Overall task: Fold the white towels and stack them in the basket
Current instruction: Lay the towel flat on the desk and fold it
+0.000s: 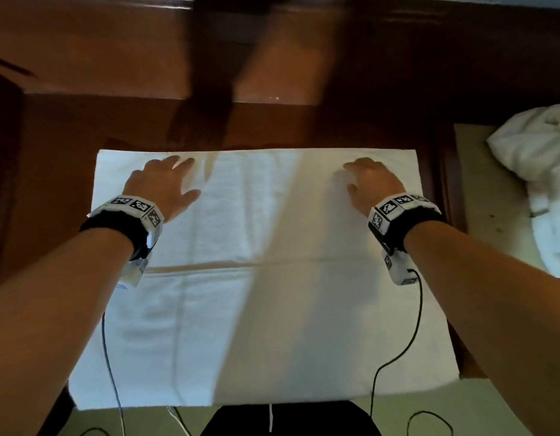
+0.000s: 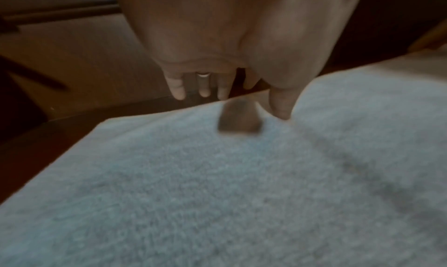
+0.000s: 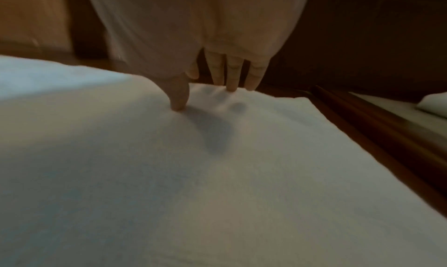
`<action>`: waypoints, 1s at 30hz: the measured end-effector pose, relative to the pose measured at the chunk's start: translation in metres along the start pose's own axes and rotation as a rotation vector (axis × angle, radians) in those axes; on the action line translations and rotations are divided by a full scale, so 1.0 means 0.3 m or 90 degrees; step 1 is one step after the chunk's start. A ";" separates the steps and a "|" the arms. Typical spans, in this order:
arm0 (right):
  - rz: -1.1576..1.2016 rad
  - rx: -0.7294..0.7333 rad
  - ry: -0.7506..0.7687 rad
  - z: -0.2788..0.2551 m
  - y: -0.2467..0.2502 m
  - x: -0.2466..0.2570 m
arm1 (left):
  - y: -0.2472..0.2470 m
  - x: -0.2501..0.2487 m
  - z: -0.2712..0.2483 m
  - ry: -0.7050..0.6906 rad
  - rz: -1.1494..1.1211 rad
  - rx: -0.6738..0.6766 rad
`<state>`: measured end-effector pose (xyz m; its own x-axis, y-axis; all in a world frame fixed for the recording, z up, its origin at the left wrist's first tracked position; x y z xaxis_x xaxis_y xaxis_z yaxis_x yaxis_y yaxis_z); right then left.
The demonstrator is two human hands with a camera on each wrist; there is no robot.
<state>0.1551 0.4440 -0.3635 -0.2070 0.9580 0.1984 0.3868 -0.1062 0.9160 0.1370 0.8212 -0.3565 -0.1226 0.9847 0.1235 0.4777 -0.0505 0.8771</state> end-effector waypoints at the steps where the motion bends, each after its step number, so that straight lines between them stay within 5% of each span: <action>1: -0.024 0.011 0.004 0.032 -0.004 -0.017 | -0.019 0.000 0.031 -0.008 0.025 0.003; 10: -0.087 -0.076 0.030 0.108 0.000 -0.071 | 0.003 -0.049 0.077 -0.056 0.011 -0.171; 17: -0.059 -0.148 0.063 0.119 0.189 -0.055 | 0.179 -0.017 0.069 -0.065 -0.153 -0.148; 23: 0.006 -0.151 0.071 -0.014 0.281 -0.020 | 0.273 0.037 -0.064 -0.104 -0.024 -0.130; 30: -0.092 -0.144 0.055 -0.294 0.268 0.077 | 0.228 0.098 -0.361 -0.152 0.102 -0.231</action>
<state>0.1022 0.4342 -0.2546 -0.3251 0.9422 0.0806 0.1391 -0.0366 0.9896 0.0718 0.8287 -0.2424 0.1521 0.9686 0.1969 0.1344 -0.2176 0.9667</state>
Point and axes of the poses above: each hand's wrist, its own z-axis towards the middle knuckle, its own y-axis out of the back of the hand, x = y × z, the point moved 6 cm from there along z, towards the middle knuckle, and after that the axes turned 10 degrees about y, right-handed, at the moved point
